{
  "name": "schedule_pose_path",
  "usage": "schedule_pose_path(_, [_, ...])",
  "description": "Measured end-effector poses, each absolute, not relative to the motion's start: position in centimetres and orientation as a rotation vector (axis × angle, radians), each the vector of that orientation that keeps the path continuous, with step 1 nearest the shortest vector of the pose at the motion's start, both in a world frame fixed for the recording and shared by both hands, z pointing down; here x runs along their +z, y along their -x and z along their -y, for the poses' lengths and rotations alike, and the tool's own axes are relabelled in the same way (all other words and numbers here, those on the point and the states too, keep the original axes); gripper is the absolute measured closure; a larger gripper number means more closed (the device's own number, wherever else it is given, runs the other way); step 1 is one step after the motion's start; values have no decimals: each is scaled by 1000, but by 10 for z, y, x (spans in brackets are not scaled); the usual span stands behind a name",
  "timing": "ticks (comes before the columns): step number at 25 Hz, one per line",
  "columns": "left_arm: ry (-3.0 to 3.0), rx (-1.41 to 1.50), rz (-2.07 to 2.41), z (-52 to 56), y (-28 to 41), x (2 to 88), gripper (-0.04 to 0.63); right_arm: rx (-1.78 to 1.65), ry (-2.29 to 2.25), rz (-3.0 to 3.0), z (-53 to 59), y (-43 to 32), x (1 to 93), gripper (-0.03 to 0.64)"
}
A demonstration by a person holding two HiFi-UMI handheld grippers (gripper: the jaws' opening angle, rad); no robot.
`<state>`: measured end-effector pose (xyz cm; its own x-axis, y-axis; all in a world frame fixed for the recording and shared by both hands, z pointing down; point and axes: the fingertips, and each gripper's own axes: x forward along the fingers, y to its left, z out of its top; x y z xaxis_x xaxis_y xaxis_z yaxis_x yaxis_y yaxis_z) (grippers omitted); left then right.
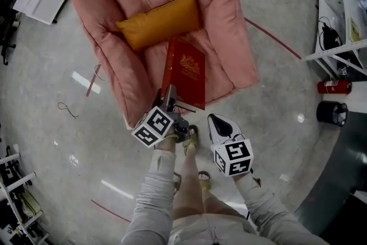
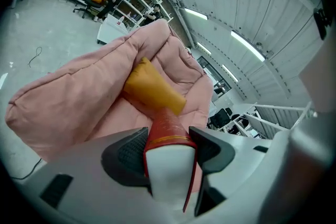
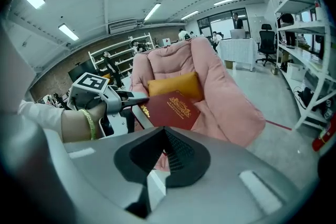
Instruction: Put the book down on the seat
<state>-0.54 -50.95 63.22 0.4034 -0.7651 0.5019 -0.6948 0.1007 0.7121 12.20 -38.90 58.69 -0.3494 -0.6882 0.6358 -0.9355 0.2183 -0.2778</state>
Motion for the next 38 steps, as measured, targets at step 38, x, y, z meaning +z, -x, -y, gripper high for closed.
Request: schedule_pose_path(38, [-1812, 160, 1396, 508, 16, 636, 327, 913, -1527, 2117, 383, -116, 596, 618])
